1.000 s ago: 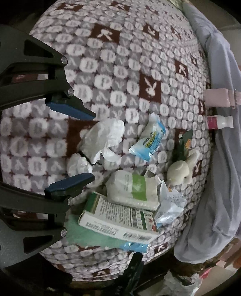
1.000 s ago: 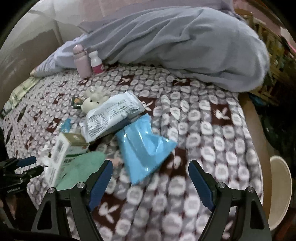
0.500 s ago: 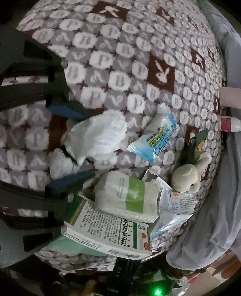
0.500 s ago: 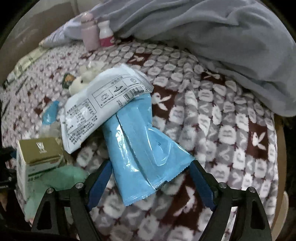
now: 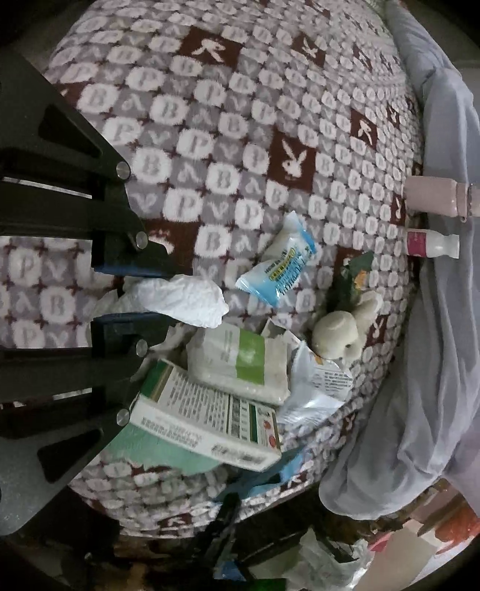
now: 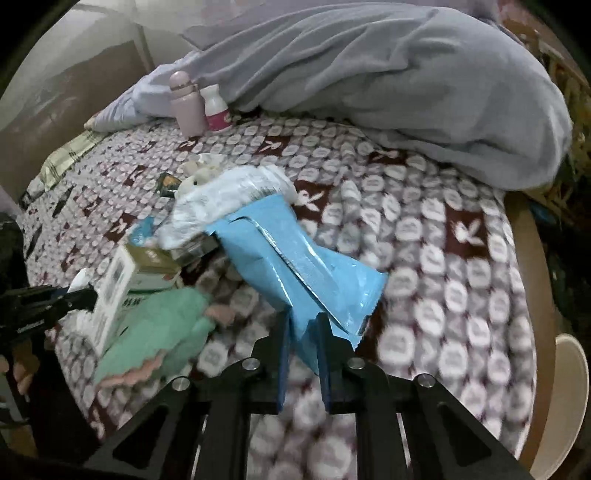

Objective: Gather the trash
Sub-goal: 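Grasp the white tissue with the left tool while the right tool grasps the blue wrapper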

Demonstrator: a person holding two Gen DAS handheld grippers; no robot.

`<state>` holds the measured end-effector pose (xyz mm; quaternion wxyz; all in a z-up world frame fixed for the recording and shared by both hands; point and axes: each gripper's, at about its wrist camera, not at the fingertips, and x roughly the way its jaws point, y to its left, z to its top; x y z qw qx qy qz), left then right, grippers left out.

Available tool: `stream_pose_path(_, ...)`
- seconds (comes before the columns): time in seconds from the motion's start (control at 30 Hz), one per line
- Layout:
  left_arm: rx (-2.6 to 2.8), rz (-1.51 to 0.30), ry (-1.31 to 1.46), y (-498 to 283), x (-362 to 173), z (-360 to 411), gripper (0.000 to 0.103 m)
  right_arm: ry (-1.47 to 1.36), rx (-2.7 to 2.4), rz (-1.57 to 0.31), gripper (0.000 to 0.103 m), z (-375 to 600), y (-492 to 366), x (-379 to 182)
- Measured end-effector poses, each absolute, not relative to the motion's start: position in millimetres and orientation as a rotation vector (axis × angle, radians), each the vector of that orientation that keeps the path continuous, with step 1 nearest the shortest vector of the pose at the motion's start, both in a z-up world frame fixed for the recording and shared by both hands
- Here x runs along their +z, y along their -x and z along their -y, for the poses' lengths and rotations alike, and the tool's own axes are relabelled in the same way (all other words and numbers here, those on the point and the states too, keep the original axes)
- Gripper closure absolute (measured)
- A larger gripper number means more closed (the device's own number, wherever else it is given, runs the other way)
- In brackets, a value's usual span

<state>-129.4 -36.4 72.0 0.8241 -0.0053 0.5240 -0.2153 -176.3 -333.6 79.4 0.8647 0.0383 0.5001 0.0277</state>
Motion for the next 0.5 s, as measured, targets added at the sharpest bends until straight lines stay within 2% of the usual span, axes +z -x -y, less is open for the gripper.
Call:
stream_pose_path(0.17,-0.464,-1.114,-0.005,134.7,75.5,34.8,0.090,-0.008,0.160,-1.122,0.090,320.2,200.5,82.9)
stream_pose_path(0.2,-0.465,-1.123,-0.008,133.2,73.4,35.2,0.090,0.002,0.183,-1.116,0.085,317.8,202.1,83.5)
stream_pose_path(0.27,-0.457,-1.140,-0.010,130.9,66.4,35.6,0.090,0.040,0.161,-1.087,0.035,315.8,203.6,87.4)
stream_pose_path(0.3,-0.449,-1.145,-0.006,131.3,63.6,35.5,0.088,0.045,0.158,-1.069,0.027,317.3,203.5,89.0)
stream_pose_path(0.33,-0.447,-1.154,-0.004,130.4,60.2,35.9,0.087,0.043,0.162,-1.053,0.025,318.7,202.4,91.1)
stream_pose_path(0.47,-0.435,-1.190,-0.027,128.3,47.6,39.7,0.067,0.054,0.163,-1.036,0.025,326.0,182.9,90.8)
stream_pose_path(0.5,-0.428,-1.201,-0.026,127.1,42.9,40.5,0.065,0.064,0.177,-1.045,0.024,326.1,176.6,87.3)
